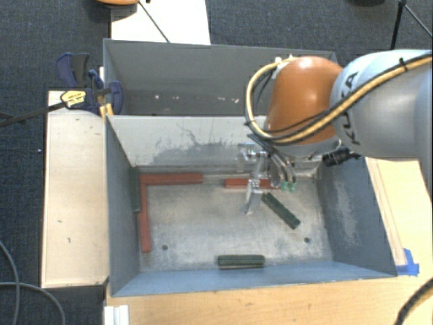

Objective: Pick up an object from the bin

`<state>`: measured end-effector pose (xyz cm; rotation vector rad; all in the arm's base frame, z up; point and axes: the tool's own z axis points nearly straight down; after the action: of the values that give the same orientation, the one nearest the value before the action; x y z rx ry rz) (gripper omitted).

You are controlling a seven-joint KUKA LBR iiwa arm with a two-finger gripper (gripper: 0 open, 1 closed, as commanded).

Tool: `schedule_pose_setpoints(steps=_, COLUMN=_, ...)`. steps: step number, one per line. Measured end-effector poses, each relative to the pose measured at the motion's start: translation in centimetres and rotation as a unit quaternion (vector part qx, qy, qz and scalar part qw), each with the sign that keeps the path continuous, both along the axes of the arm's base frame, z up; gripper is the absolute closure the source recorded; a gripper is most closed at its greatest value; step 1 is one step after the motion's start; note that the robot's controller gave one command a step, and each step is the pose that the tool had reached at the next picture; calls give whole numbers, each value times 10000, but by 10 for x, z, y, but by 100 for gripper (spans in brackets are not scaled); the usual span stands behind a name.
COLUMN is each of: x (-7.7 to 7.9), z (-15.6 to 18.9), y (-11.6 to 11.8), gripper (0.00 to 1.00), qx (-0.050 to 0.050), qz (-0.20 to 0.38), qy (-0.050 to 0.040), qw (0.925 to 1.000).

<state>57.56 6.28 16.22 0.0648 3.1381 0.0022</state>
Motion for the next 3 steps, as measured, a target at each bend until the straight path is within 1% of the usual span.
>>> schedule_pose_setpoints(steps=1, x=-6, z=-9, y=-20, gripper=0, qx=-3, qz=-516, qy=18, qw=9987)
schedule_pose_setpoints(steps=2, x=14, z=-87, y=-25, gripper=100, qx=-1, qz=-156, qy=-12, qw=9999)
schedule_pose_setpoints(steps=3, x=14, z=-88, y=-25, gripper=0, qx=-2, qz=-166, qy=-3, qw=9999)
